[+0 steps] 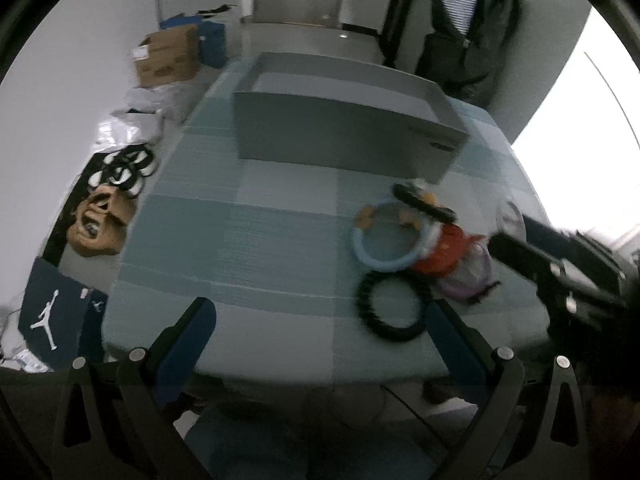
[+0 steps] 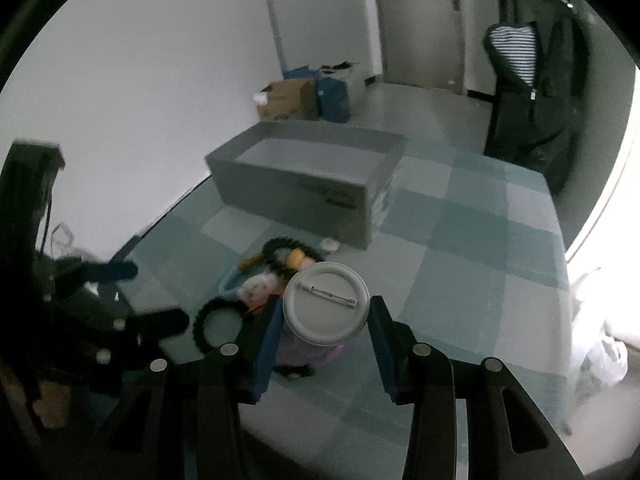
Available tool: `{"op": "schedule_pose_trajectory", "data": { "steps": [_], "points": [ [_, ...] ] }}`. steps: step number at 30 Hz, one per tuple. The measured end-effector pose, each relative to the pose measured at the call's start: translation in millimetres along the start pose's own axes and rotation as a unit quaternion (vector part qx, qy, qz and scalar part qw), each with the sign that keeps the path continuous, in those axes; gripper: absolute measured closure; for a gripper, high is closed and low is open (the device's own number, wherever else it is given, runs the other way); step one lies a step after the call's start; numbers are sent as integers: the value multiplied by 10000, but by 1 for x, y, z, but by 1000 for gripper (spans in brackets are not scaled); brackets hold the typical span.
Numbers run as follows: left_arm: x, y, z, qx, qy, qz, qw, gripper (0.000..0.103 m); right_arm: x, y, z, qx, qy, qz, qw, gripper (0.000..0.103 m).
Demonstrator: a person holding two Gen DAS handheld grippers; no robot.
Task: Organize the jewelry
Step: 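Grasp the black beaded bracelet with the left tool while the right tool holds the badge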
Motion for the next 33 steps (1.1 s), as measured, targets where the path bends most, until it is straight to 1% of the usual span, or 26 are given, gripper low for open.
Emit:
{"op": "schedule_pose_trajectory", "data": {
  "steps": [4,6,9,10,11,13,14,15,18,19,20,21,23,24,25,26,27,29,31,33],
  "points": [
    [17,2,0,-20,169,305,9994,1,8,-6,-8,178,73,167,9997,61],
    [23,2,2,-33,161,432,9989,1,10,-7,-11,227,72,216,9995,61],
    [27,1,9,-90,-23,625,9980,1,12,-10,-15,324,82,275,9991,61],
    [27,1,14,-155,-164,702,9973,1,13,-11,-17,363,80,291,9989,61],
    [28,2,19,-230,-227,733,9968,1,13,-12,-19,388,76,298,9988,61],
    [26,2,24,-330,-272,706,9966,1,14,-13,-22,445,75,298,9985,61],
    [25,2,25,-353,-344,732,9961,3,14,-13,-23,461,75,302,9985,61],
    [25,2,27,-386,-395,772,9955,3,15,-14,-23,476,61,311,9984,61],
    [24,0,26,-363,-361,795,9955,9,15,-15,-26,526,35,322,9981,61],
    [24,0,25,-346,-340,825,9954,13,15,-15,-27,532,27,321,9981,61],
    [25,-1,24,-322,-302,850,9954,19,15,-15,-28,545,30,319,9980,61],
    [26,-1,22,-272,-258,910,9951,24,16,-15,-29,559,23,327,9979,61],
    [34,-2,21,-220,-179,1002,9946,41,18,-16,-31,594,10,367,9976,61],
    [36,-1,20,-199,-129,1045,9942,46,18,-16,-32,603,5,384,9974,61],
    [37,-1,18,-178,-74,1075,9940,58,19,-16,-32,613,-5,411,9973,61],
    [37,-1,17,-183,-31,1078,9940,61,20,-16,-33,620,-4,436,9971,61],
    [37,-1,17,-205,45,1054,9942,62,21,-16,-34,619,3,442,9971,61],
    [34,-3,16,-249,252,935,9950,69,21,-15,-34,619,19,442,9971,61],
    [31,-2,14,-332,474,761,9954,69,20,-15,-34,631,30,443,9970,61],
    [30,-1,13,-370,557,696,9953,69,20,-15,-35,640,38,427,9970,61]
  ]
}}
Point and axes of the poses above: each gripper's, at about its wrist camera, not at the fingertips, and z roughly the way its jaws point, x to its right, y to its underside, the point moved 7 cm from there along z, roughly the way its jaws point, and after that the axes turned 12 degrees about -y, right-handed, at the moved point
